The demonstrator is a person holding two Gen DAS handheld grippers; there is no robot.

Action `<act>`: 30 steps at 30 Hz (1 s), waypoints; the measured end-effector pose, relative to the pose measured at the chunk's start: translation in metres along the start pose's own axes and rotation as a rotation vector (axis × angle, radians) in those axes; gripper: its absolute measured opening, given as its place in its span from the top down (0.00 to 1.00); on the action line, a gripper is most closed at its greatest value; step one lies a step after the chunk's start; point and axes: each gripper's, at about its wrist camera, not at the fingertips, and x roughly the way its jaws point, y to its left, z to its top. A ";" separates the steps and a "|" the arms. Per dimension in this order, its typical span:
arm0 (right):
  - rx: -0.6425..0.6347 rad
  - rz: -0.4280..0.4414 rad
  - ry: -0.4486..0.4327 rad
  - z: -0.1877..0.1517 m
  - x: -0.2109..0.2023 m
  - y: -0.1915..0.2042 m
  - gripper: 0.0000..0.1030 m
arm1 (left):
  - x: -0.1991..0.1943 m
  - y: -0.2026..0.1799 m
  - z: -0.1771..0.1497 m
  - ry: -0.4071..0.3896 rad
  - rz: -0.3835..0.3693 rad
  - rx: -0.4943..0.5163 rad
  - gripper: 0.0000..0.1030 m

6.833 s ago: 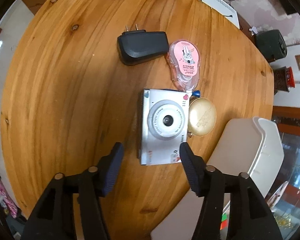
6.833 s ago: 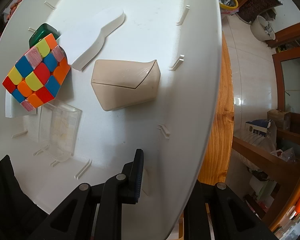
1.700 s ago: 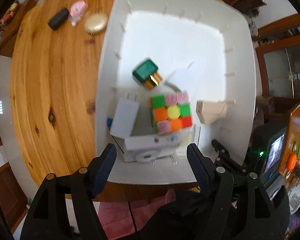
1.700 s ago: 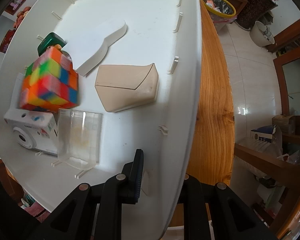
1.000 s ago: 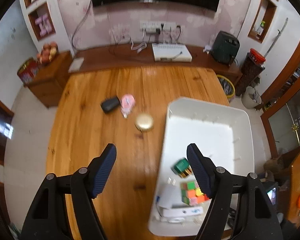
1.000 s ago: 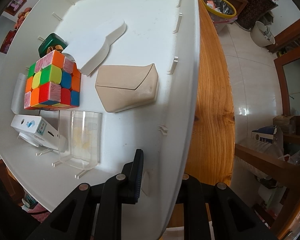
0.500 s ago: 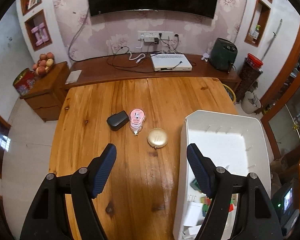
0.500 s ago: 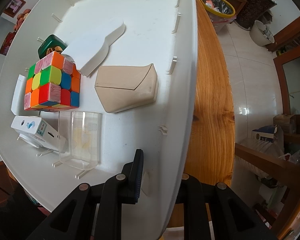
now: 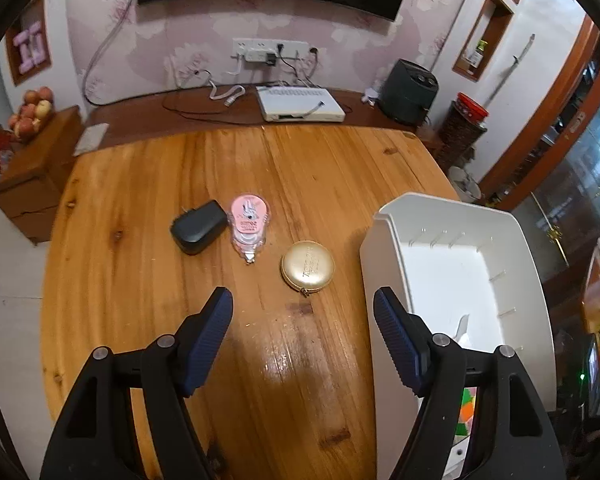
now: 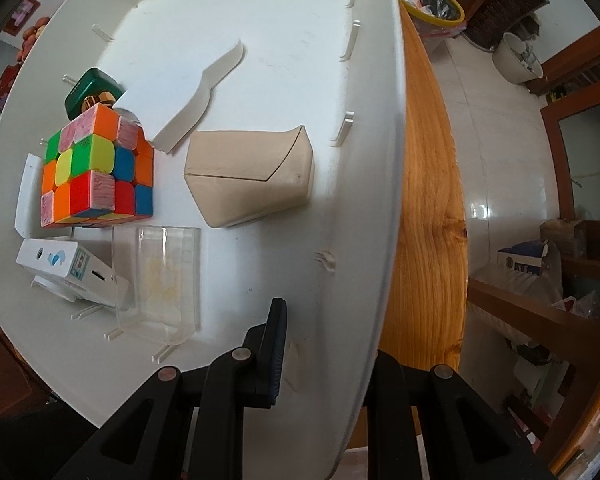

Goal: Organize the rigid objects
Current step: 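Open the left gripper and move it back toward the gold round compact, then close the left gripper on the gold round compact and lift it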

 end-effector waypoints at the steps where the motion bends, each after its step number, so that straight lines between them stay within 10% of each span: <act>1: 0.009 -0.004 0.003 0.001 0.000 0.000 0.81 | 0.005 0.001 0.000 0.008 -0.012 0.007 0.26; 30: 0.294 -0.044 -0.039 -0.009 -0.001 -0.015 0.78 | 0.107 0.007 0.006 0.138 -0.179 0.081 0.27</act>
